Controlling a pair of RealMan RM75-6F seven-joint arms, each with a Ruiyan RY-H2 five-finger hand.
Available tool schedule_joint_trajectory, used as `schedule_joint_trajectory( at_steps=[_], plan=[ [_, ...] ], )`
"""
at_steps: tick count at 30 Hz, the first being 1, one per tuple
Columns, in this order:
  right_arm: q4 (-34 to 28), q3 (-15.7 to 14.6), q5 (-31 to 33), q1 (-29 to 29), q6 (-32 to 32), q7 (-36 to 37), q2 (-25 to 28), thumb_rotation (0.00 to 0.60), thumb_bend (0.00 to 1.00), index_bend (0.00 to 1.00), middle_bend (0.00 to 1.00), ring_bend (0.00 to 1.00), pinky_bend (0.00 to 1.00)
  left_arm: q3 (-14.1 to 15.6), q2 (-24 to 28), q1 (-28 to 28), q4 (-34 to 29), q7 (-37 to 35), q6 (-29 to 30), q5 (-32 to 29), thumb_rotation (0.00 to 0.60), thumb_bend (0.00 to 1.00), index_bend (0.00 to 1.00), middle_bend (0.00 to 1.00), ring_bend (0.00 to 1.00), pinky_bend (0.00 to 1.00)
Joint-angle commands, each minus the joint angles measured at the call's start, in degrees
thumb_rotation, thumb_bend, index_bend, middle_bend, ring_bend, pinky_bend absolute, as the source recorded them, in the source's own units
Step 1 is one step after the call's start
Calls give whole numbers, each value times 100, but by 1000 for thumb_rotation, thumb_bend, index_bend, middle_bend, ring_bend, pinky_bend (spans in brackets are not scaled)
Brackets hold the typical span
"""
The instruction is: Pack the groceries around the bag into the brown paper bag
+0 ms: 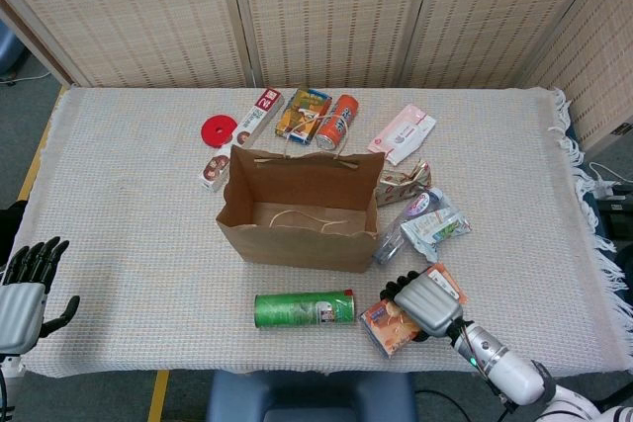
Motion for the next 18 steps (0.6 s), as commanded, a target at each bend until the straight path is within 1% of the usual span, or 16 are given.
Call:
schedule_joint_trajectory(
  at_steps=[1, 5, 8, 10, 14, 18],
  plan=[
    [-476, 79, -439, -145, 599, 505, 459, 600, 222, 644, 598, 650, 641, 1, -2, 2, -4, 8, 3, 0, 600, 351, 0, 0, 0, 0],
    [-1020, 267, -744, -192, 1109, 889, 912, 600, 222, 644, 598, 650, 641, -2, -6, 3, -9, 26, 6, -6, 600, 350, 0, 0, 0, 0],
    [-1434, 516, -878, -191, 1471, 1018, 1224, 600, 222, 643, 598, 650, 641, -3, -7, 4, -15, 34, 7, -10, 600, 351, 0, 0, 0, 0],
    [-1689, 764, -874, -176, 1728, 1029, 1361, 600, 222, 643, 598, 650, 641, -2, -8, 6, -13, 34, 9, -9, 600, 351, 0, 0, 0, 0],
    [-2103, 1338, -462, -53, 2054, 955, 1408, 600, 222, 644, 598, 650, 641, 0, -6, 4, -8, 20, 9, -1, 600, 351, 0, 0, 0, 0],
    [-2283, 1962, 188, 241, 2257, 603, 1095, 600, 222, 644, 598, 650, 641, 1, -2, 0, 4, 1, 3, 6, 600, 350, 0, 0, 0, 0]
  ],
)
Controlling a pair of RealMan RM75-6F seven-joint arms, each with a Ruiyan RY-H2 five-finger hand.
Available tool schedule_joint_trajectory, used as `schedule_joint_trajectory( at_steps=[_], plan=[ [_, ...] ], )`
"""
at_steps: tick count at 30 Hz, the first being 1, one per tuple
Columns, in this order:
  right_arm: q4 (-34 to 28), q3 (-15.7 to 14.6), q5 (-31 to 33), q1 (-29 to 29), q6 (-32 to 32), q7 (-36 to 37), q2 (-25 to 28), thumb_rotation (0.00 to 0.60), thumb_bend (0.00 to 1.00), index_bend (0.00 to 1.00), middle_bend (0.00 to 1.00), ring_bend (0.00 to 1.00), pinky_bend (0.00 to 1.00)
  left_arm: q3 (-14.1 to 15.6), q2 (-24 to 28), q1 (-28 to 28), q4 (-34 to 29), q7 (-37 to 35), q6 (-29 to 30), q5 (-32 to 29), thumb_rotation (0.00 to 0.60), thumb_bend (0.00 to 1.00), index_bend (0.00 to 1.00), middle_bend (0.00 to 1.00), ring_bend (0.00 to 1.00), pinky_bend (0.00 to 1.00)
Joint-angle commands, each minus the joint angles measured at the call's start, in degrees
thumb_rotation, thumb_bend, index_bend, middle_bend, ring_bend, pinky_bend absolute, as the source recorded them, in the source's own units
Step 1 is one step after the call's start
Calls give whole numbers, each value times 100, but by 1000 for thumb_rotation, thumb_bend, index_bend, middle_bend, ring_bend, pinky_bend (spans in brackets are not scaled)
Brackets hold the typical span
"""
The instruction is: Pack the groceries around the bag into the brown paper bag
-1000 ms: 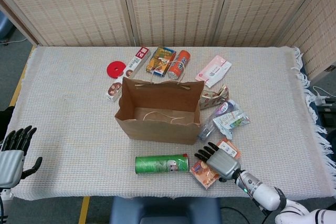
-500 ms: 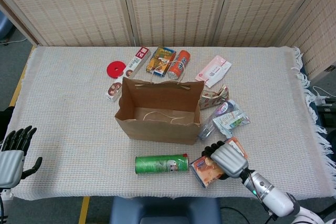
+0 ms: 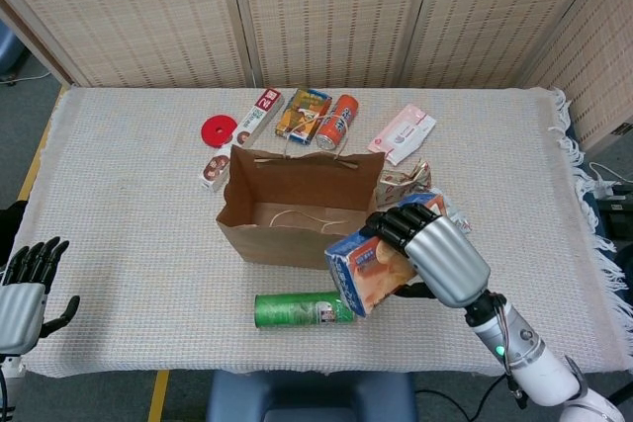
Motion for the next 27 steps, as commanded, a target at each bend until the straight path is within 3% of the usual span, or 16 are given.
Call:
schedule_joint_trajectory(
  at_steps=[1, 6, 10, 18, 23, 27],
  plan=[
    [-227, 614, 684, 355, 235, -444, -310, 600, 222, 643, 598, 649, 641, 1, -1, -2, 6, 0, -2, 3, 600, 350, 0, 0, 0, 0],
    [-10, 1216, 1430, 1034, 294, -1440, -1024, 600, 222, 642, 598, 648, 640, 1, -2, -3, 13, -12, -3, 4, 600, 348, 0, 0, 0, 0],
    [382, 1409, 1842, 1562, 310, -2108, -1685, 600, 222, 639, 598, 645, 638, 2, 0, -4, 22, -38, -2, 11, 600, 349, 0, 0, 0, 0],
    [1529, 1304, 2056, 2257, 428, -2644, -3047, 600, 221, 625, 598, 644, 638, 4, -2, -7, 56, -104, 0, 30, 600, 351, 0, 0, 0, 0],
    [1827, 1253, 2116, 2356, 444, -2661, -3329, 600, 220, 611, 598, 636, 635, 5, -2, -8, 62, -124, 0, 34, 600, 349, 0, 0, 0, 0],
    [2275, 1030, 2363, 2416, 383, -2670, -3778, 600, 219, 531, 597, 591, 578, 3, 12, -15, 69, -170, -13, 33, 600, 350, 0, 0, 0, 0]
  ],
)
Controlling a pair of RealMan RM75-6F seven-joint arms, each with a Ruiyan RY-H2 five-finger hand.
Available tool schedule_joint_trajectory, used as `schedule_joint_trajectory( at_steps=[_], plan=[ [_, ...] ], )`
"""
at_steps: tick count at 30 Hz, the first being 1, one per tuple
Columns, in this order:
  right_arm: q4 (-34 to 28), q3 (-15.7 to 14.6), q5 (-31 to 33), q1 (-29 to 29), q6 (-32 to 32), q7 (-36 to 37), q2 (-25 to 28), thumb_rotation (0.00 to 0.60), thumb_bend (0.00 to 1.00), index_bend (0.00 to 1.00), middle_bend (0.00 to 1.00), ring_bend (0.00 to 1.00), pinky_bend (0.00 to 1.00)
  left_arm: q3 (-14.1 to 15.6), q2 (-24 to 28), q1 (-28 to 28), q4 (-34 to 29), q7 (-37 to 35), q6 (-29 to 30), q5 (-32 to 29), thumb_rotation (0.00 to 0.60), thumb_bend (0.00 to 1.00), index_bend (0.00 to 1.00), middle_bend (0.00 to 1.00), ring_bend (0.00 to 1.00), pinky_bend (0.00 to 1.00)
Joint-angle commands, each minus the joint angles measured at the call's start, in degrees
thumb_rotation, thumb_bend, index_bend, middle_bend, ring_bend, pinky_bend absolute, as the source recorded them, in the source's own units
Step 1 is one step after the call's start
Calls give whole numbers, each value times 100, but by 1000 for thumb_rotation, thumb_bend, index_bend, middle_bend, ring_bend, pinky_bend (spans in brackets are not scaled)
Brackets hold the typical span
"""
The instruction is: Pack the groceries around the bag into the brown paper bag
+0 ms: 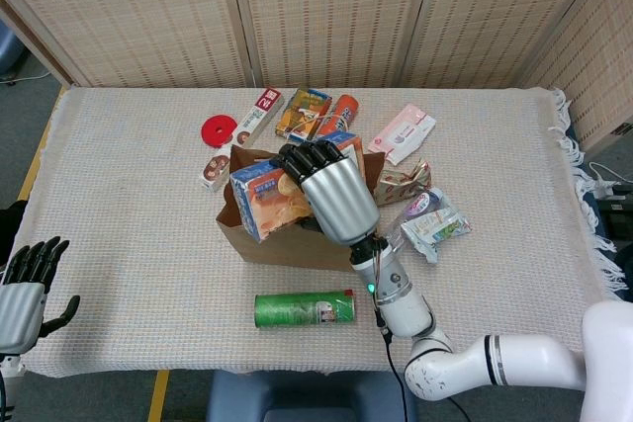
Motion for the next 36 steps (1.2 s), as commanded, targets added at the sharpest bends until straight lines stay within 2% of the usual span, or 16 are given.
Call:
schedule_joint_trajectory(
  at_steps=[1, 3, 6, 8, 10, 20, 26, 31, 36],
  plan=[
    [317, -196, 204, 54, -34, -63, -314, 600, 219, 480, 582, 554, 548, -1, 8, -4, 2, -20, -9, -2, 600, 350, 0, 0, 0, 0],
    [255, -248, 391, 31, -124, -137, -287, 600, 220, 333, 504, 445, 476, -1, 14, -7, 5, -35, -16, -4, 600, 350, 0, 0, 0, 0],
    [104, -263, 711, 8, -201, -297, -225, 600, 190, 83, 331, 251, 336, 1, 18, -7, 7, -39, -16, 0, 600, 350, 0, 0, 0, 0],
    [-3, -236, 906, 9, -213, -396, -195, 600, 154, 8, 233, 149, 261, 2, 16, -6, 8, -38, -11, 2, 600, 350, 0, 0, 0, 0],
    [-91, -191, 994, 17, -174, -443, -179, 600, 132, 0, 180, 102, 216, 3, 14, -4, 7, -33, -7, 3, 600, 350, 0, 0, 0, 0],
    [-384, -71, 1050, -79, 71, -398, 39, 600, 99, 0, 121, 59, 143, -2, 8, -4, -5, 2, -7, -12, 600, 350, 0, 0, 0, 0],
    [-861, -65, 854, -370, 218, -146, 572, 600, 98, 0, 121, 59, 140, -6, 10, -5, -9, 7, -10, -22, 600, 349, 0, 0, 0, 0],
    [-1494, -380, 434, -1026, 389, 233, 1542, 600, 98, 0, 121, 59, 136, -7, 10, -6, -13, 20, -10, -24, 600, 350, 0, 0, 0, 0],
    [-1689, -971, -131, -1843, 469, 916, 2592, 600, 98, 0, 121, 59, 128, -8, 4, -1, -35, 70, 0, -29, 600, 350, 0, 0, 0, 0]
  ],
)
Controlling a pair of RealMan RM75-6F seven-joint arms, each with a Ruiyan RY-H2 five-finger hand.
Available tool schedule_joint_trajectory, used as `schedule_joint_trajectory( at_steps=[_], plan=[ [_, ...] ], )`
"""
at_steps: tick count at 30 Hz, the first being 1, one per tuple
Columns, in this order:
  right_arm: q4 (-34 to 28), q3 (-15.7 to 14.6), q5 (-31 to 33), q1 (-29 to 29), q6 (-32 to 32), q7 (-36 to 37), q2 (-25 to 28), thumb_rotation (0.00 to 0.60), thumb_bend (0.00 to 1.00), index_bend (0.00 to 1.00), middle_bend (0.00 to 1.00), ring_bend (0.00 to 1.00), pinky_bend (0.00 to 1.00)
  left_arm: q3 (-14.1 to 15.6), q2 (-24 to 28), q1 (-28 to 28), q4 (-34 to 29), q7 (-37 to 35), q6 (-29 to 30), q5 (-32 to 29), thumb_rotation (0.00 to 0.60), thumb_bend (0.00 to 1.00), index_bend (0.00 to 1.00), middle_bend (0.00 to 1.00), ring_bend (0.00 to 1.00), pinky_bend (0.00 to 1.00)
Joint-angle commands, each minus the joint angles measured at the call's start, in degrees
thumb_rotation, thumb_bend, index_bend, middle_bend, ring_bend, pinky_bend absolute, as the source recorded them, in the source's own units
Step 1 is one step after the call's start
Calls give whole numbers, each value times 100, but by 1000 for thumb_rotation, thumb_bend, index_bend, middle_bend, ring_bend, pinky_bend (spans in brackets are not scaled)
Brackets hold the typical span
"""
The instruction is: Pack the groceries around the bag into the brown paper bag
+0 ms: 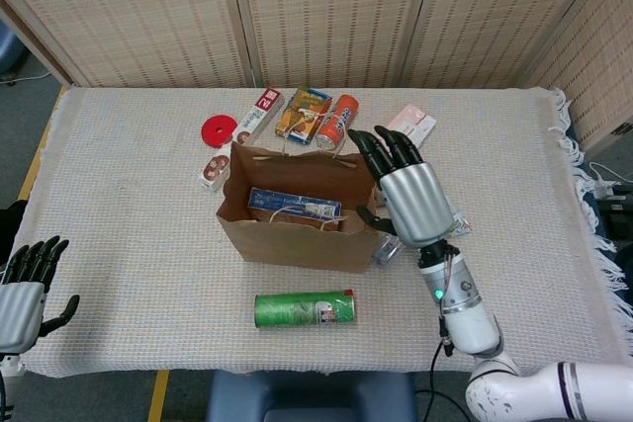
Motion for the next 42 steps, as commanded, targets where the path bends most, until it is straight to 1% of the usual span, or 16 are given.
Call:
schedule_joint_trajectory(
  at_steps=[1, 3, 6, 9, 13, 15, 21, 25, 32, 37, 42],
  plan=[
    [-187, -609, -576, -770, 72, 720, 920, 600, 98, 0, 121, 59, 127, -2, -7, 4, -14, 33, 9, -6, 600, 350, 0, 0, 0, 0],
    [-7, -897, -761, -1001, -73, 1041, 1215, 600, 98, 0, 121, 59, 126, -5, -16, 8, -26, 71, 15, -16, 600, 350, 0, 0, 0, 0],
    [408, -1259, -878, -1187, -404, 1359, 1400, 600, 98, 0, 121, 59, 126, -11, -28, 11, -43, 122, 24, -28, 600, 350, 0, 0, 0, 0],
    [906, -1496, -818, -1234, -773, 1471, 1290, 600, 98, 0, 121, 59, 126, -16, -38, 13, -53, 163, 28, -40, 600, 350, 0, 0, 0, 0],
    [1576, -1631, -613, -1179, -1164, 1307, 883, 600, 98, 0, 121, 59, 126, -21, -52, 18, -56, 195, 39, -48, 600, 350, 0, 0, 0, 0],
    [1894, -1648, -427, -1122, -1349, 1133, 630, 600, 98, 0, 121, 59, 126, -22, -53, 18, -54, 192, 39, -51, 600, 351, 0, 0, 0, 0],
    [2537, -1657, 28, -964, -1761, 731, 10, 600, 98, 0, 122, 59, 126, -22, -46, 13, -47, 166, 26, -49, 600, 350, 0, 0, 0, 0],
    [2884, -1650, 171, -927, -1837, 582, -294, 600, 98, 0, 122, 59, 125, -17, -39, 12, -35, 130, 23, -38, 600, 350, 0, 0, 0, 0],
    [3473, -1500, 360, -873, -1817, 480, -740, 600, 98, 0, 122, 59, 110, -12, -35, 7, -16, 101, 18, -19, 600, 350, 0, 0, 0, 0],
    [3947, -1376, 538, -766, -1965, 461, -1106, 600, 95, 0, 101, 21, 56, -14, -41, 8, -16, 107, 22, -21, 600, 350, 0, 0, 0, 0],
    [4347, -1394, 584, -693, -2041, 305, -1446, 600, 88, 0, 94, 17, 45, -15, -40, 9, -17, 107, 21, -26, 600, 350, 0, 0, 0, 0]
  ],
)
